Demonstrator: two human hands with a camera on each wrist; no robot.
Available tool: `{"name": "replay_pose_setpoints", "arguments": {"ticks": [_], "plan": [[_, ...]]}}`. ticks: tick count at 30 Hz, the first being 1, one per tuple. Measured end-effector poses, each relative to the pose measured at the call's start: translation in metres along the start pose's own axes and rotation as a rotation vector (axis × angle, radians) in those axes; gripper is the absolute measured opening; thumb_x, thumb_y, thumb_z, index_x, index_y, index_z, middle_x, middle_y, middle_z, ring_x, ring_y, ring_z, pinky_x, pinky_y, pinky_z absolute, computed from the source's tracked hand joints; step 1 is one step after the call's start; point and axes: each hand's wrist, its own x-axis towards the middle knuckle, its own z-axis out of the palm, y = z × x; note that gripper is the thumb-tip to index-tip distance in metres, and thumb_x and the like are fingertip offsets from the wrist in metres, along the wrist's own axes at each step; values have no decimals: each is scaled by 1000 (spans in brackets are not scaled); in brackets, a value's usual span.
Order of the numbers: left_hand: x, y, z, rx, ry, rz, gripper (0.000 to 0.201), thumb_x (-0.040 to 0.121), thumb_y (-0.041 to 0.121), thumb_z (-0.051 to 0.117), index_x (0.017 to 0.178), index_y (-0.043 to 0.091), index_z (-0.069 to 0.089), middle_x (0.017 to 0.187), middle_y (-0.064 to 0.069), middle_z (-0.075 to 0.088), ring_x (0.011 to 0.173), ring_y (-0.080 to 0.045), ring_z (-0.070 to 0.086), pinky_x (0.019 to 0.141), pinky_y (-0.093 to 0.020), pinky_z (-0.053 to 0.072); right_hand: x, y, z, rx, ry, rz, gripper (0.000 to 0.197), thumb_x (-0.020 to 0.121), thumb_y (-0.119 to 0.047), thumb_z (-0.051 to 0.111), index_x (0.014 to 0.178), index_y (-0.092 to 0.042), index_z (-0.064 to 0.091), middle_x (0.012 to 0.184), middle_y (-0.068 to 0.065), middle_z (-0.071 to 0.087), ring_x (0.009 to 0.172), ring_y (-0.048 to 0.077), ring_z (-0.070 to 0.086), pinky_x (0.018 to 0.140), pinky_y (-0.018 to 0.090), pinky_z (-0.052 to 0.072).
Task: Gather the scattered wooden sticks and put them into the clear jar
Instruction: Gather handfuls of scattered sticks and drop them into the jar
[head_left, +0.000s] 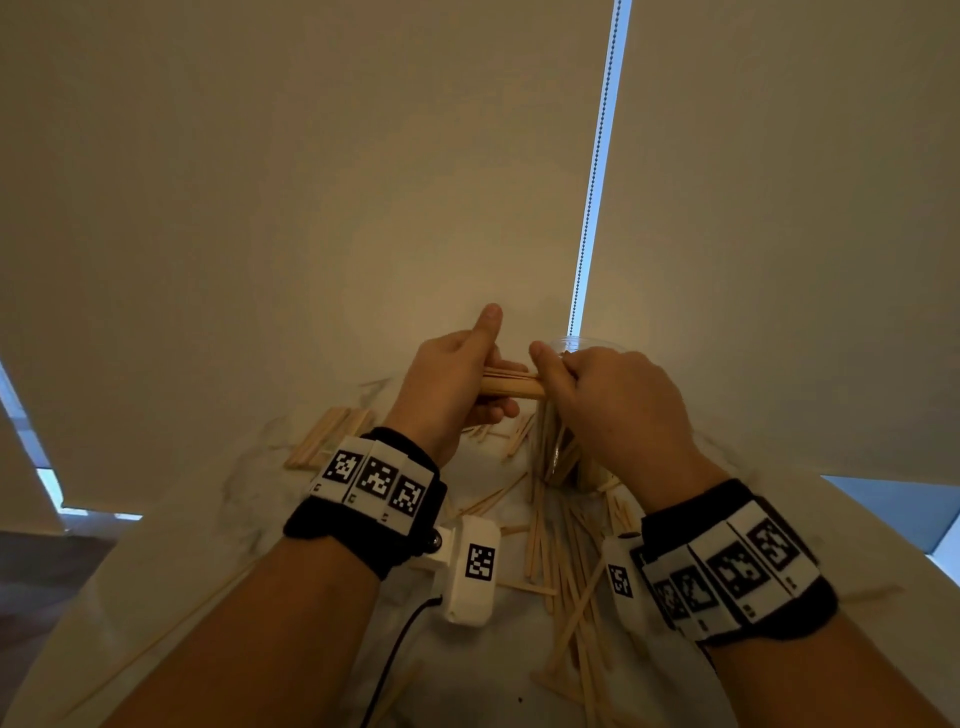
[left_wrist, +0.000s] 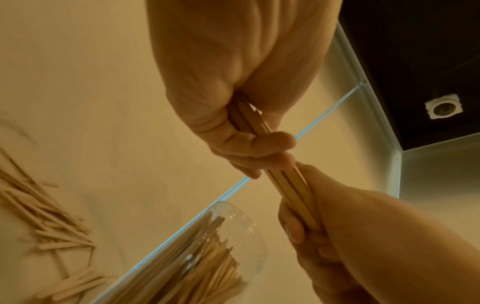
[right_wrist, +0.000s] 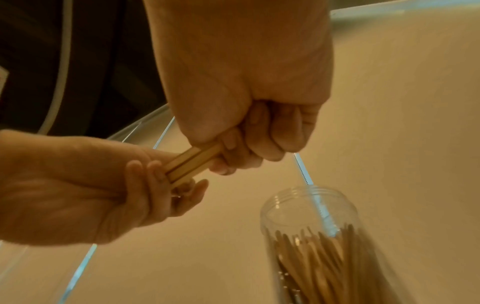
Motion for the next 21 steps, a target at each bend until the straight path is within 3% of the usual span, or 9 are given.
{"name": "replay_pose_setpoints", "arguments": {"ticks": [2,6,12,17,21], "plan": [[-3,3,4,8,-25,61,49,96,54,54,81,8,59,82,-15,75,51,-23,63,47,-26,51,2,1,-1,38,-13,69,65,98,-63,26,64,-21,63,61,1,57,57,17,56,55,29,45],[-9,-1,11,56,-50,172,47,91,48,66,82,2,67,76,-17,73,55,-27,68,52,-28,54,5,5,-2,98,-1,79,62,99,-53,30,63,-18,65,60,3,58,58,18,56,58,30,45],[-8,-5,15,7,-19,188,39,93,44,65,76,9,66,68,-13,70,52,-24,66,49,-25,51,2,-2,-3,123,146,134,49,96,-51,37,66,-19,58,60,-2,58,57,15,56,57,31,49],[-1,-3,1,-73,68,109,41,96,40,61,85,1,64,66,-11,66,49,-18,62,46,-22,50,2,-14,-8,333,197,-19,41,97,-57,43,76,-24,57,69,-7,53,68,9,52,61,25,41],[4,1,-9,-117,80,50,38,100,35,56,90,-1,63,61,-7,63,48,-14,60,44,-19,48,0,-12,-9,242,235,-112,43,100,-55,40,69,-28,51,62,-6,46,59,10,47,54,24,31]]}}
